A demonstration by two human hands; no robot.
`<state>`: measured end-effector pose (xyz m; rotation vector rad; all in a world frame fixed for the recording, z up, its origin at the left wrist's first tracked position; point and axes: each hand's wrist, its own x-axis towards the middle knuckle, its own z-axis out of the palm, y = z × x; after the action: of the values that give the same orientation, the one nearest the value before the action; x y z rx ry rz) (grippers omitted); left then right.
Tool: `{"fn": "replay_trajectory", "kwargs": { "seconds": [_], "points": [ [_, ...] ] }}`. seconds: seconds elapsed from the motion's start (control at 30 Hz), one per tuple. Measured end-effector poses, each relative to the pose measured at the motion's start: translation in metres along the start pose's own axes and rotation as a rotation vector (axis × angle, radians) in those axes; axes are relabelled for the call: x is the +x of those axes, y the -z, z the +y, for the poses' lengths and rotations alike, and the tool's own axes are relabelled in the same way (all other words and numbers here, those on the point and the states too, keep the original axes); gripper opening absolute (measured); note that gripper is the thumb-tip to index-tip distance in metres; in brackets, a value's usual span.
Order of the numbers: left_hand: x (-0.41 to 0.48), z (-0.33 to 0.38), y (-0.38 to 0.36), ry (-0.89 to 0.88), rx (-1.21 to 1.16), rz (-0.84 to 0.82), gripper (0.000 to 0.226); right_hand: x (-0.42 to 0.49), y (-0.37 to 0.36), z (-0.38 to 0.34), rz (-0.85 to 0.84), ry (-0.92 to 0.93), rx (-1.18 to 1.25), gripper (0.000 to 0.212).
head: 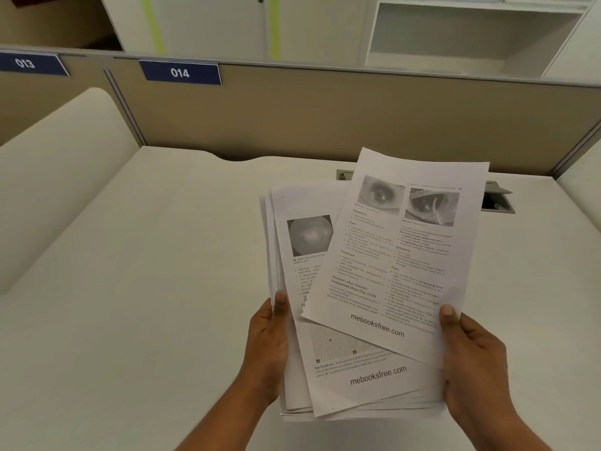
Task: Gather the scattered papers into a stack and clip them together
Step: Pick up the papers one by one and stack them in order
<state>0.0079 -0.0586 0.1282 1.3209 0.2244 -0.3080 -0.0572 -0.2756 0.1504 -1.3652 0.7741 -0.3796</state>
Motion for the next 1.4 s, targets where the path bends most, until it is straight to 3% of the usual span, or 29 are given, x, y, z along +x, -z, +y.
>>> {"fn": "replay_trajectory", "kwargs": {
  "seconds": [0.23, 0.43, 0.57, 0.8, 0.93, 1.0, 1.23, 1.3, 1.4],
  "points": [
    [0.003, 0.0, 0.001, -0.008, 0.005, 0.031, 0.019, 0.004, 0.008, -0.003, -0.023, 0.117, -0.058, 0.019],
    [0.009, 0.003, 0.011, -0.007, 0.014, 0.049, 0.02, 0.021, 0.033, -0.019, 0.064, 0.112, 0.052, 0.014],
    [0.011, 0.006, 0.014, -0.008, 0.0, 0.058, 0.022, 0.022, 0.039, -0.037, 0.062, 0.134, 0.093, 0.026],
    [0.01, 0.007, 0.014, 0.021, -0.012, 0.038, 0.022, 0.007, 0.026, -0.04, -0.118, 0.157, -0.001, 0.008],
    [0.008, 0.004, 0.011, 0.032, 0.029, 0.028, 0.028, 0.004, 0.014, -0.028, -0.154, 0.164, -0.097, 0.017],
    [0.006, 0.005, 0.009, 0.029, 0.02, 0.033, 0.03, 0.005, 0.01, -0.022, -0.17, 0.153, -0.119, 0.007],
    [0.001, 0.008, 0.005, 0.04, -0.019, 0.038, 0.036, 0.002, 0.003, -0.012, -0.261, 0.047, -0.181, 0.006],
    [-0.001, 0.007, 0.004, 0.023, -0.02, 0.038, 0.042, 0.0, 0.002, -0.01, -0.259, 0.058, -0.216, 0.011],
    [-0.002, 0.004, 0.003, 0.011, -0.024, 0.039, 0.047, -0.003, 0.0, -0.009, -0.258, 0.068, -0.252, 0.039]
  ]
}}
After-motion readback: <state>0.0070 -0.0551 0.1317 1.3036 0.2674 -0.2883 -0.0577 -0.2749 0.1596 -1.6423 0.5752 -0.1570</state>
